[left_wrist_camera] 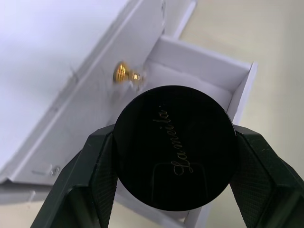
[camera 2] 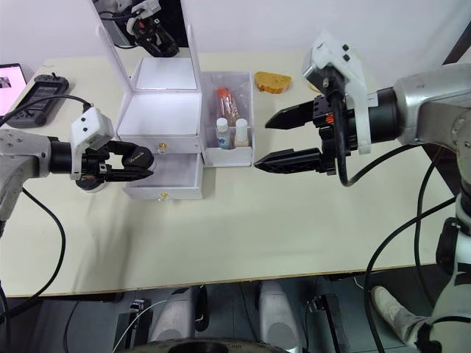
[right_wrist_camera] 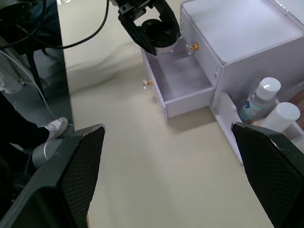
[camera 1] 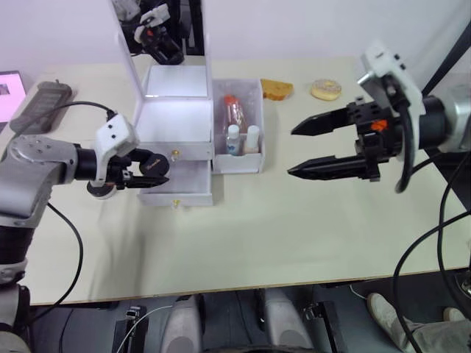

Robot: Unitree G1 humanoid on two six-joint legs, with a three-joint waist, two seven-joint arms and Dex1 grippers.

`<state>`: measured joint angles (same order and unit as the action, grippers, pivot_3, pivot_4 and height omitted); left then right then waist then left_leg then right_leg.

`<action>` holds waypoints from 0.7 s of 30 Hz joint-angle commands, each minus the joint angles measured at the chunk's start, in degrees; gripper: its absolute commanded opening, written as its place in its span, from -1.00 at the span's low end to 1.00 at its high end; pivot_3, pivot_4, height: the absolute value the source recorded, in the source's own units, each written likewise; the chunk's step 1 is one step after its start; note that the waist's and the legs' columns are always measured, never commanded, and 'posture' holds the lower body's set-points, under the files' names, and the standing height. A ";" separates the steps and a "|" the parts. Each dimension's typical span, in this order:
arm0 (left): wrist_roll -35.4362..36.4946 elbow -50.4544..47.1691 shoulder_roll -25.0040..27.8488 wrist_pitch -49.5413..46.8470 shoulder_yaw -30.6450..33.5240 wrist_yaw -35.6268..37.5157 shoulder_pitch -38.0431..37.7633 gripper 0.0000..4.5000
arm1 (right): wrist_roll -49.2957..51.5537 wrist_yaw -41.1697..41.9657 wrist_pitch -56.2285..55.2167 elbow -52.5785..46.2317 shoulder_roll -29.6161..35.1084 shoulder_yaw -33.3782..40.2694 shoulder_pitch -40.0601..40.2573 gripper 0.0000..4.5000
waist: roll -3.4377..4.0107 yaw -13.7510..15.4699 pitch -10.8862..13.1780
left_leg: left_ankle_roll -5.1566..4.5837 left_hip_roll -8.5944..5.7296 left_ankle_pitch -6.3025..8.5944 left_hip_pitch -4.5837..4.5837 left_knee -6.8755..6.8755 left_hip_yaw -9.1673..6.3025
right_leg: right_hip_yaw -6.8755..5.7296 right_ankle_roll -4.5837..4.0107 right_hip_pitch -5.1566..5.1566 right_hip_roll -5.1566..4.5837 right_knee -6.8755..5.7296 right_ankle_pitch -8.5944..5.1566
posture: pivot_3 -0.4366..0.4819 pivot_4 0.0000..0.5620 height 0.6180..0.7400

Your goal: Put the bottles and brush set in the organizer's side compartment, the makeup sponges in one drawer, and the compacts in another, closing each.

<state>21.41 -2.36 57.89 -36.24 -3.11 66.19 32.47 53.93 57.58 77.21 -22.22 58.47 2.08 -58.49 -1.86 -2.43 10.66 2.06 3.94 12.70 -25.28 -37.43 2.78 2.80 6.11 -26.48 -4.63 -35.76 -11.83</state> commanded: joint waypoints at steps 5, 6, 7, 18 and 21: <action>-3.53 2.39 -1.92 1.23 -0.30 -1.85 2.50 0.19 | 1.50 -2.09 -0.31 -0.57 0.08 2.31 -1.16 1.00 | -0.01 0.03 0.00 | 0.00 0.00 0.00 0.01 -0.10 -0.02 | 0.00 0.00 0.01 0.00 -0.11 0.00 | -0.05 -0.47 0.97; -3.75 2.41 -2.07 1.28 -0.30 -1.82 2.55 0.19 | 1.77 -2.31 -0.22 -0.55 -0.01 2.38 -1.25 1.00 | -0.01 0.03 0.00 | 0.00 0.00 0.00 0.01 -0.10 -0.02 | 0.00 0.00 0.01 0.00 -0.11 0.00 | -0.05 -0.47 0.97; -3.88 2.37 -2.19 1.25 -0.34 -1.71 2.51 0.19 | 1.95 -2.46 -0.22 -0.50 0.00 2.42 -1.28 1.00 | 0.00 0.03 0.00 | 0.00 0.00 0.00 0.00 -0.10 -0.02 | 0.00 0.00 0.01 0.00 -0.11 0.00 | -0.05 -0.47 0.97; -5.02 2.63 -4.16 1.65 -1.63 -0.77 2.13 0.19 | 3.36 -3.48 -0.20 -0.80 0.84 3.11 -0.61 1.00 | 0.00 0.04 0.00 | 0.00 0.00 0.00 0.01 -0.11 -0.03 | 0.00 0.00 0.01 0.00 -0.16 -0.01 | -0.05 -0.47 0.97; -5.38 2.98 -4.57 1.49 -2.25 -0.77 2.25 0.19 | 3.89 -4.04 0.19 -0.89 0.88 3.28 -0.73 1.00 | -0.01 0.06 0.00 | 0.00 0.00 0.00 0.00 -0.14 -0.04 | 0.00 0.01 0.01 0.00 -0.17 -0.01 | -0.05 -0.47 0.97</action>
<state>16.35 1.15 52.93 -35.45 -6.04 65.29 34.07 56.98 53.84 77.29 -22.32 58.48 3.20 -58.50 -1.87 -2.37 10.66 2.06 3.94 12.70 -25.29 -37.58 2.74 2.80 6.11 -26.47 -4.63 -35.93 -11.84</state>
